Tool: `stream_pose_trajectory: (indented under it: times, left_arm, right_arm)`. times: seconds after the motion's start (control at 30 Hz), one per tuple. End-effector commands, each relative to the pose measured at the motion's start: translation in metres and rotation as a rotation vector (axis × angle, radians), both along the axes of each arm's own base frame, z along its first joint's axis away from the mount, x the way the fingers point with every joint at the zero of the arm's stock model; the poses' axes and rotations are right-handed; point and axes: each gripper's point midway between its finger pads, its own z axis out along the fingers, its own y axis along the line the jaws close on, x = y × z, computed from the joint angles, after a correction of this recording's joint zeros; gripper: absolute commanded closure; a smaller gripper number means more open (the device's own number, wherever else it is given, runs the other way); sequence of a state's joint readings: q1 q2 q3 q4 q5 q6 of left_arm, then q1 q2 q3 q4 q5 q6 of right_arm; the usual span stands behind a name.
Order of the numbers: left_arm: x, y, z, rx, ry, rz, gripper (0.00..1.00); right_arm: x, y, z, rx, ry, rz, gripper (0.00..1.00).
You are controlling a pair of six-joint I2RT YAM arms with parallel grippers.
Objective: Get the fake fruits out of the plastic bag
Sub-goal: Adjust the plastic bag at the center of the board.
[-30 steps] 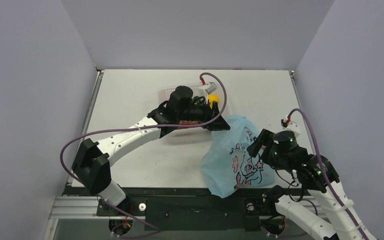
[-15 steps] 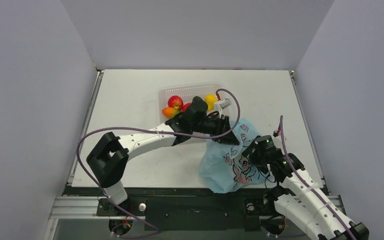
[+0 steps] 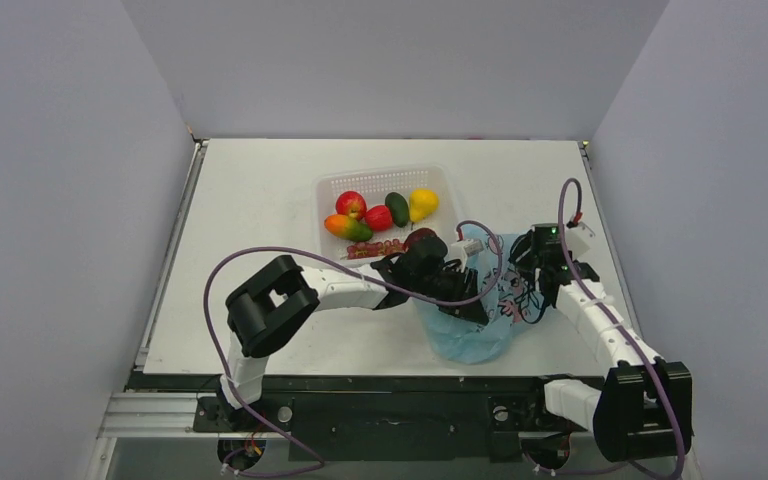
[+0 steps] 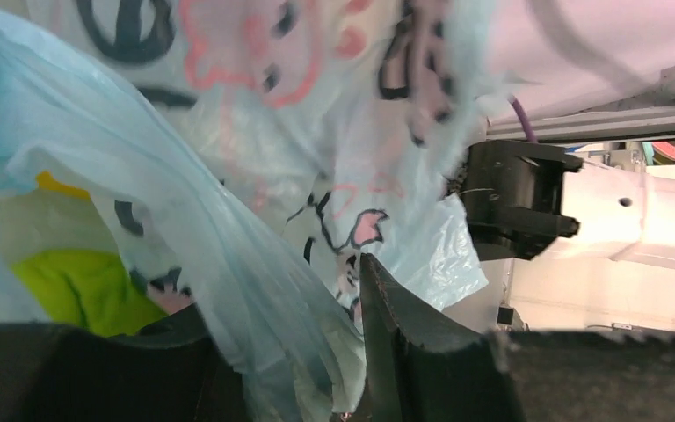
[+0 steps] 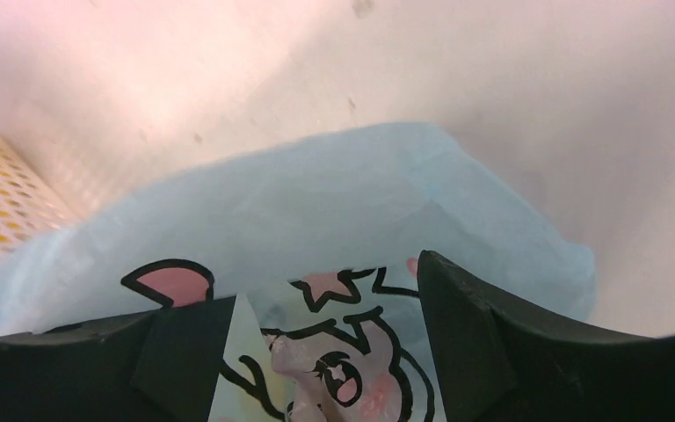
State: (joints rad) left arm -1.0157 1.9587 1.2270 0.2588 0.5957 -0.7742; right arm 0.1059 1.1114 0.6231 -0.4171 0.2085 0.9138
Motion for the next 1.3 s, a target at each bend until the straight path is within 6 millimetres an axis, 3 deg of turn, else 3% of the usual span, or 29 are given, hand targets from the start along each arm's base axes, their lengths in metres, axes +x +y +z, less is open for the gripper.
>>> stream_pose_trajectory:
  times: [0.0,0.03,0.13,0.23,0.4,0.57,0.73,0.83,0.93,0.97,1.03,1.07,1.1,1.13,1.17,1.2,1.23,1.27]
  left_arm:
    - [0.007,-0.016,0.008,-0.079,-0.036,0.029,0.67]
    - [0.006,-0.017,0.009,-0.093,-0.028,0.034,0.67]
    - [0.0,-0.016,0.014,-0.127,-0.02,0.035,0.67]
    - [-0.004,-0.012,0.041,-0.191,-0.063,0.041,0.66]
    - [-0.012,0.005,0.071,-0.237,-0.132,0.063,0.58]
    - [-0.022,0.018,0.07,-0.25,-0.116,0.072,0.45]
    - [-0.032,0.027,0.072,-0.292,-0.107,0.079,0.4]
    - [-0.035,0.032,0.067,-0.28,-0.112,0.079,0.37]
    - [-0.041,0.038,0.08,-0.314,-0.139,0.073,0.34]
    - [-0.044,0.042,0.08,-0.311,-0.148,0.071,0.32]
    - [-0.048,0.049,0.091,-0.317,-0.196,0.069,0.27]
    - [-0.049,0.055,0.098,-0.305,-0.234,0.062,0.23]
    - [-0.051,0.06,0.112,-0.319,-0.268,0.068,0.21]
    - [-0.051,0.065,0.108,-0.269,-0.3,0.058,0.18]
    - [-0.05,0.072,0.118,-0.265,-0.332,0.072,0.17]
    - [-0.05,0.08,0.108,-0.189,-0.355,0.063,0.14]
    - [-0.045,0.087,0.116,-0.173,-0.389,0.094,0.13]
    - [-0.038,0.098,0.104,-0.084,-0.422,0.112,0.11]
  right_arm:
    - [0.038,-0.013,0.068,-0.121,-0.086,0.111,0.29]
    - [0.035,-0.012,0.072,-0.122,-0.068,0.123,0.28]
    - [0.0,-0.004,0.08,-0.088,0.042,0.185,0.28]
    - [-0.034,0.007,0.092,-0.039,0.049,0.245,0.28]
    - [-0.068,0.044,0.151,0.045,-0.195,0.474,0.25]
    - [-0.087,0.074,0.147,0.136,-0.189,0.626,0.24]
    - [-0.078,0.099,0.136,0.18,-0.221,0.672,0.24]
    - [-0.067,0.106,0.118,0.15,-0.186,0.648,0.24]
    - [-0.06,0.088,0.094,0.057,-0.131,0.514,0.34]
    - [-0.064,0.091,0.084,0.049,-0.11,0.523,0.37]
    - [-0.069,0.09,0.073,0.023,-0.086,0.5,0.57]
    - [-0.072,0.091,0.069,0.011,-0.077,0.497,0.72]
    - [-0.076,0.091,0.066,0.008,-0.07,0.499,0.81]
    - [-0.082,0.092,0.064,-0.004,-0.057,0.509,0.96]
    - [-0.086,0.093,0.066,-0.006,-0.062,0.514,1.0]
    - [-0.094,0.092,0.065,-0.024,-0.045,0.522,1.0]
    - [-0.099,0.09,0.069,-0.027,-0.054,0.525,1.0]
    - [-0.108,0.088,0.069,-0.035,-0.042,0.54,1.0]
